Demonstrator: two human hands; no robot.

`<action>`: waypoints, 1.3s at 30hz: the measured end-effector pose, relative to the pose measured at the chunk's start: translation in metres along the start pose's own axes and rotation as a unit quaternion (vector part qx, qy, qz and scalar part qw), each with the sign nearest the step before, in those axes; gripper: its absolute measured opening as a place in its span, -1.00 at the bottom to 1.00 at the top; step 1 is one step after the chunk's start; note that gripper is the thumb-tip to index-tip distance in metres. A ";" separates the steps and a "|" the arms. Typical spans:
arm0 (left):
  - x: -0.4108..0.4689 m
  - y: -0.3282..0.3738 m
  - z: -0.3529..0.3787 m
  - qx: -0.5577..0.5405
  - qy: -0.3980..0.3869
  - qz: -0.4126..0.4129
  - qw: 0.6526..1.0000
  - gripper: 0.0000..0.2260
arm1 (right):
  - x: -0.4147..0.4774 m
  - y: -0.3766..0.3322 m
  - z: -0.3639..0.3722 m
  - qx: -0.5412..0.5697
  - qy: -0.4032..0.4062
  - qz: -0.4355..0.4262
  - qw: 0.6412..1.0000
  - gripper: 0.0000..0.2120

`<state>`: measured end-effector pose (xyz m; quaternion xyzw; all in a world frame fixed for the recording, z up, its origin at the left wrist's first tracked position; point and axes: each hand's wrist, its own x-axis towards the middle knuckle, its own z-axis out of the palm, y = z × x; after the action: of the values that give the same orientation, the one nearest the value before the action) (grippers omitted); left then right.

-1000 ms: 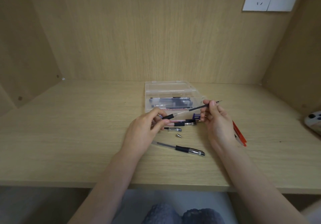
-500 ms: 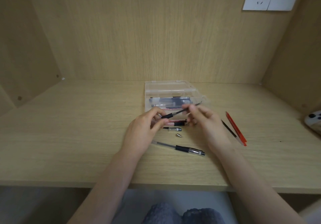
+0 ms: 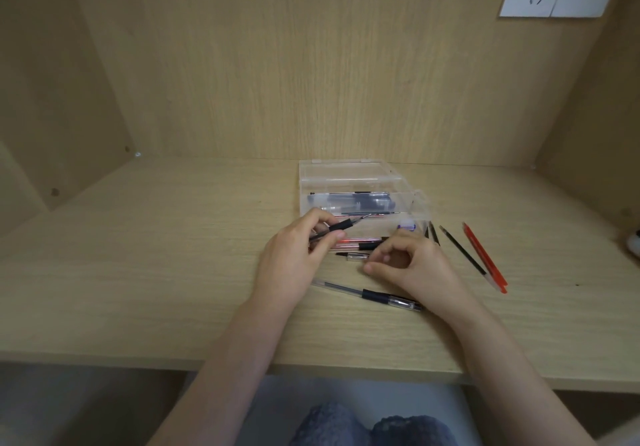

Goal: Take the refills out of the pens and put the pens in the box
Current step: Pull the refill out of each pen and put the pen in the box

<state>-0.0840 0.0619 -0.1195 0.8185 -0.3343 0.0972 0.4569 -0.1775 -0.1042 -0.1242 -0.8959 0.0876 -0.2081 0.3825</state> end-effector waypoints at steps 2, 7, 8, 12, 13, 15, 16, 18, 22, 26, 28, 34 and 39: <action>0.000 0.000 0.000 -0.002 0.000 0.004 1.000 -0.88 | -0.001 0.000 0.001 -0.021 -0.021 0.007 1.000 -0.88; 0.001 -0.001 0.000 0.006 -0.004 0.009 1.000 -0.88 | 0.000 -0.004 0.001 0.019 -0.009 0.004 1.000 -0.91; 0.001 -0.001 0.000 0.006 -0.004 0.008 1.000 -0.89 | 0.000 -0.005 -0.001 0.052 0.015 0.008 0.998 -0.91; 0.002 -0.003 0.001 0.002 -0.017 0.003 1.000 -0.88 | 0.002 -0.007 -0.007 0.132 0.105 0.014 0.986 -0.86; 0.002 -0.002 0.001 0.003 -0.021 0.006 1.000 -0.88 | 0.002 -0.007 -0.007 0.139 0.114 0.007 0.984 -0.84; 0.002 -0.002 0.001 0.011 -0.030 0.010 0.999 -0.87 | 0.003 -0.007 -0.007 0.138 0.123 -0.008 0.983 -0.80; 0.001 -0.002 0.001 0.012 -0.034 0.010 0.999 -0.88 | 0.003 -0.007 -0.007 0.135 0.124 -0.011 0.983 -0.78; 0.001 -0.003 0.001 0.007 -0.042 0.013 0.999 -0.88 | 0.003 -0.008 -0.006 0.134 0.119 -0.011 0.984 -0.76; 0.001 -0.005 0.003 0.009 -0.050 0.020 0.999 -0.88 | 0.001 -0.009 -0.006 0.127 0.107 -0.022 0.986 -0.75; 0.001 -0.005 0.004 0.001 -0.047 0.024 0.999 -0.86 | 0.000 -0.012 -0.006 0.102 0.081 -0.035 0.991 -0.75; 0.001 -0.006 0.005 0.002 -0.055 0.024 0.998 -0.85 | -0.001 -0.013 -0.005 0.096 0.068 -0.039 0.992 -0.78; 0.001 -0.007 0.006 -0.002 -0.076 0.026 0.997 -0.83 | 0.000 -0.010 0.001 0.092 0.026 -0.019 0.995 -0.93; 0.001 -0.007 0.006 0.001 -0.067 0.024 0.997 -0.84 | -0.001 -0.008 0.000 0.114 0.046 -0.005 0.992 -0.67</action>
<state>-0.0801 0.0594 -0.1268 0.8154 -0.3841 0.0534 0.4298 -0.1783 -0.0987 -0.1182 -0.8366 0.0762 -0.2593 0.4765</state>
